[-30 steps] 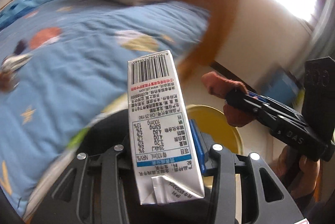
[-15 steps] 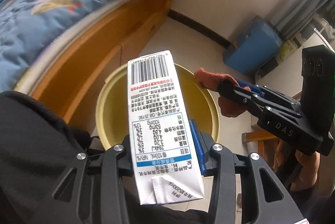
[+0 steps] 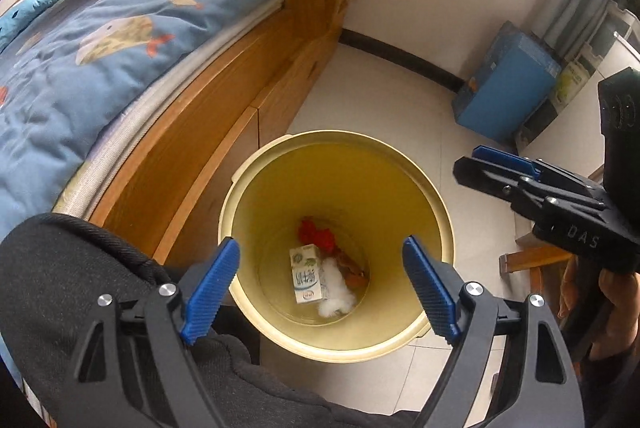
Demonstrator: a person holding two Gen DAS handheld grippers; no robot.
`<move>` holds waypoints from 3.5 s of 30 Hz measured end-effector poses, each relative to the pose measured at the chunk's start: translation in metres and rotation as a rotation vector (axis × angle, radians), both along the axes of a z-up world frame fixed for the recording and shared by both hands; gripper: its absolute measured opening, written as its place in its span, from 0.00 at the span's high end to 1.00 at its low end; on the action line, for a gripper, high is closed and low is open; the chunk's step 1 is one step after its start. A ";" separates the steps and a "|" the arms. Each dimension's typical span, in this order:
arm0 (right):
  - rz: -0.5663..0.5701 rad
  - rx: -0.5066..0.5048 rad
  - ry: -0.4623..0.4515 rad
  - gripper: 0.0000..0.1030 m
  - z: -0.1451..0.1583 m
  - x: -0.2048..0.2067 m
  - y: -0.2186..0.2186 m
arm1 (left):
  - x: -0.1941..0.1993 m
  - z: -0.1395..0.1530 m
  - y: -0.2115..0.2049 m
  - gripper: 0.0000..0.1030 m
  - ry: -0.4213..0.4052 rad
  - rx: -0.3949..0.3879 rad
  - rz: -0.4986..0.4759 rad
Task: Collect trash
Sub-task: 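Carry carton and sock over the yellow bucket and open both tools, then move both open tools back over the bed, then grasp the black cloth with the left tool while the right tool grasps the amber glass bottle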
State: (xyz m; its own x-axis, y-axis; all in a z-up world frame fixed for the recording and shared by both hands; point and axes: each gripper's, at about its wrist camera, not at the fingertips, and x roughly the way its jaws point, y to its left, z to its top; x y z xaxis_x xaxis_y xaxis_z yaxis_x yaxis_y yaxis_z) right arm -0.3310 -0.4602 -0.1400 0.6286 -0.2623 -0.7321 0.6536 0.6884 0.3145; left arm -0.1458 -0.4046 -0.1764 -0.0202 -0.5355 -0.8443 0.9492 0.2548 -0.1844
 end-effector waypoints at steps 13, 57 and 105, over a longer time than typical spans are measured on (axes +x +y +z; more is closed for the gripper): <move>0.033 -0.036 -0.020 0.53 0.018 0.012 0.009 | 0.009 0.013 0.011 0.19 0.005 -0.061 0.024; 0.795 -0.397 -0.356 0.08 0.116 0.367 0.258 | 0.264 0.106 0.375 0.04 -0.328 -0.233 1.133; 1.016 -0.216 -0.062 0.33 0.020 0.536 0.244 | 0.395 0.026 0.386 0.72 -0.077 -0.139 1.159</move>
